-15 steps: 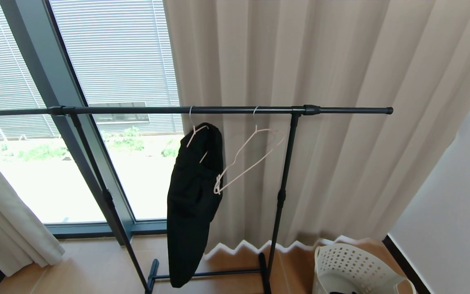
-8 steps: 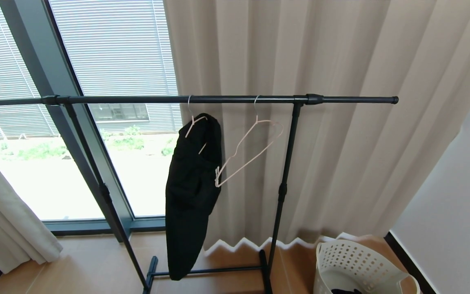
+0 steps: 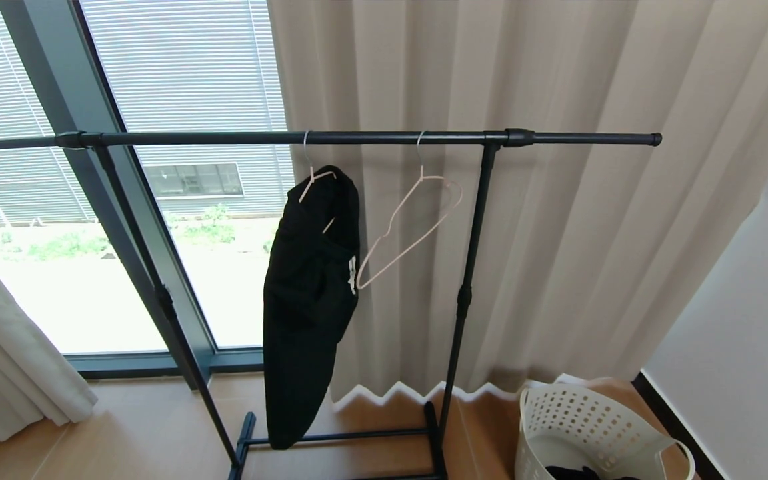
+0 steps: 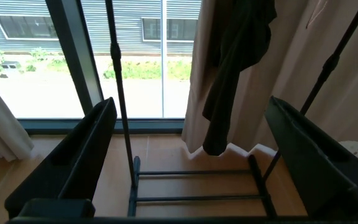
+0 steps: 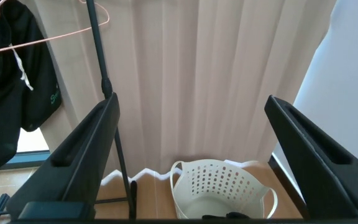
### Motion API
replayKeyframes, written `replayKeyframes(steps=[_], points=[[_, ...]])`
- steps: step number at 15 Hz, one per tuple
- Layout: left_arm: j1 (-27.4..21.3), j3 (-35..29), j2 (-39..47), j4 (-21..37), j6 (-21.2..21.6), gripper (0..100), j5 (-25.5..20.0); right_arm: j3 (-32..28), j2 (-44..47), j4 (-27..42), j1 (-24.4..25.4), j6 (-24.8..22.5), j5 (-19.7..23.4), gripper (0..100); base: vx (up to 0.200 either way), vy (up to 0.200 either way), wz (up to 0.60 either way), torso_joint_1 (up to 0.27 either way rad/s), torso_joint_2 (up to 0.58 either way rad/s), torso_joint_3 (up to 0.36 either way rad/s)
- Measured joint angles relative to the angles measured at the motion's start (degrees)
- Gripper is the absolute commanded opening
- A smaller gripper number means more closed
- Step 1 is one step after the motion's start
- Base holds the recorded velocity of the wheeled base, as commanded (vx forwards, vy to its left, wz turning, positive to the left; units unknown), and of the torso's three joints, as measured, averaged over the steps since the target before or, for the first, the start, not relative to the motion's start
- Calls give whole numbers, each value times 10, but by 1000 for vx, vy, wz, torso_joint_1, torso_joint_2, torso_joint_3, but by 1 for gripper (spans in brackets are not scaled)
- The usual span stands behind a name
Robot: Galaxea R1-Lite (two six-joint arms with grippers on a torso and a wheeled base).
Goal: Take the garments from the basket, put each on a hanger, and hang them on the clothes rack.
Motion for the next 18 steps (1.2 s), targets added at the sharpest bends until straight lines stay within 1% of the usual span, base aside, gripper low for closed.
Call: replayKeyframes(steps=[4,12,18], points=[[0,0,0,0,0,100,0,0,0,0,0,0,0,100,0,0,0,-187,469,272],[0,0,0,0,0,100,0,0,0,0,0,0,0,100,0,0,0,-209,541,331],[0,0,-1,0,-1,100,0,0,0,0,0,0,0,100,0,0,0,-165,500,331]])
